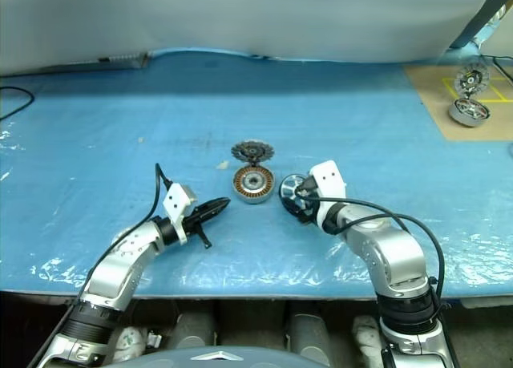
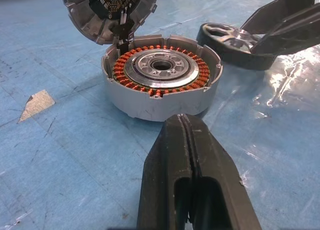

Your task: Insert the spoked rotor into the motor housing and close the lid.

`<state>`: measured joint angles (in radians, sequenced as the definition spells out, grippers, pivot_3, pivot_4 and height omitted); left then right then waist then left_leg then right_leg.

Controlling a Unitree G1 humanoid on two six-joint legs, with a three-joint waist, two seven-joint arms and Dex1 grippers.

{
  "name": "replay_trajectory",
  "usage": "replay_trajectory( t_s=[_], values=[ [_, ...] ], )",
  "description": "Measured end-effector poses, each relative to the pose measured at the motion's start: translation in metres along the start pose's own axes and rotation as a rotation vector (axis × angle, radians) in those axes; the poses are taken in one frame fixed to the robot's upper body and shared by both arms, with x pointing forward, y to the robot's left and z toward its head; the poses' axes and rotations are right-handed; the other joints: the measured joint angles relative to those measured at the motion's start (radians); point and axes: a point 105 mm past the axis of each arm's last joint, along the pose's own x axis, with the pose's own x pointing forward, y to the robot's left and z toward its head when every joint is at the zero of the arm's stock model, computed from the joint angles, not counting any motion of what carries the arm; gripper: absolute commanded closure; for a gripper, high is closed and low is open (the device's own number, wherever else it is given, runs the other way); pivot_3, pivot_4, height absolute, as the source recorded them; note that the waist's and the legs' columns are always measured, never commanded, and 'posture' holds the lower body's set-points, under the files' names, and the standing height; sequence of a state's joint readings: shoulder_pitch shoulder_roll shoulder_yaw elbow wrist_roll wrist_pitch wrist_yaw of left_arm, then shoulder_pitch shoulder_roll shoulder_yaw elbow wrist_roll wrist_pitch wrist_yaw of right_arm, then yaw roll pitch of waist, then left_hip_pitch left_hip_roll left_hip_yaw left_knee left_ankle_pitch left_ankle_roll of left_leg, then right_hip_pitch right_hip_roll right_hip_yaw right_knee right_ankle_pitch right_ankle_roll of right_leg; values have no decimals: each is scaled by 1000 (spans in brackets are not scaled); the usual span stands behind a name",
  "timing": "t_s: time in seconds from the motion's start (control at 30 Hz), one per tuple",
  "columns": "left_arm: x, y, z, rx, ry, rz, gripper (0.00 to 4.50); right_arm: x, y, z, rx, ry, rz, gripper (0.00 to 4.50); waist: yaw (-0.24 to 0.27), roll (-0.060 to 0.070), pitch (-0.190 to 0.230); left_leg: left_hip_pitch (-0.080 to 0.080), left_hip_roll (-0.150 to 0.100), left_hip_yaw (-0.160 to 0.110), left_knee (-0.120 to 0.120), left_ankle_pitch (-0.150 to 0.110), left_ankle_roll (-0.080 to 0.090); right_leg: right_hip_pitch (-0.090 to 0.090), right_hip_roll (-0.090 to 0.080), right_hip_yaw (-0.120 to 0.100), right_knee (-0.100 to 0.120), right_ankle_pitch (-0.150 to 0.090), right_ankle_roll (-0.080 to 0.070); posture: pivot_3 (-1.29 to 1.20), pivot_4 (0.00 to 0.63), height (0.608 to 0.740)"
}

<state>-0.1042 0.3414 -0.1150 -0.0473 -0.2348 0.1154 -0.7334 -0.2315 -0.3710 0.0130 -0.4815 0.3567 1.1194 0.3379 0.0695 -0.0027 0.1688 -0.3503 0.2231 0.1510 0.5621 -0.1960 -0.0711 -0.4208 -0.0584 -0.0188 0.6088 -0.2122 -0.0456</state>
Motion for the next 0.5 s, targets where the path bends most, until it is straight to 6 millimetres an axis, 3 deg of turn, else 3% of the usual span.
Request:
replay_trajectory(
  t_s=[0.23,0.47,0.5],
  values=[
    [1,0,1,5,0,-1,4500,2,1,2,16,-3,-8,41,0,0,0,0,0,0,0,0,0,0,0,0,0,0,0,0,150,740],
    [1,1,0,6,4,0,4500,4,1,18,60,-47,-18,41,0,0,0,0,0,0,0,0,0,0,0,0,0,0,0,0,150,740],
    [1,1,0,6,4,0,4500,5,1,20,71,-54,-15,209,0,0,0,0,0,0,0,0,0,0,0,0,0,0,0,0,150,740]
  ],
)
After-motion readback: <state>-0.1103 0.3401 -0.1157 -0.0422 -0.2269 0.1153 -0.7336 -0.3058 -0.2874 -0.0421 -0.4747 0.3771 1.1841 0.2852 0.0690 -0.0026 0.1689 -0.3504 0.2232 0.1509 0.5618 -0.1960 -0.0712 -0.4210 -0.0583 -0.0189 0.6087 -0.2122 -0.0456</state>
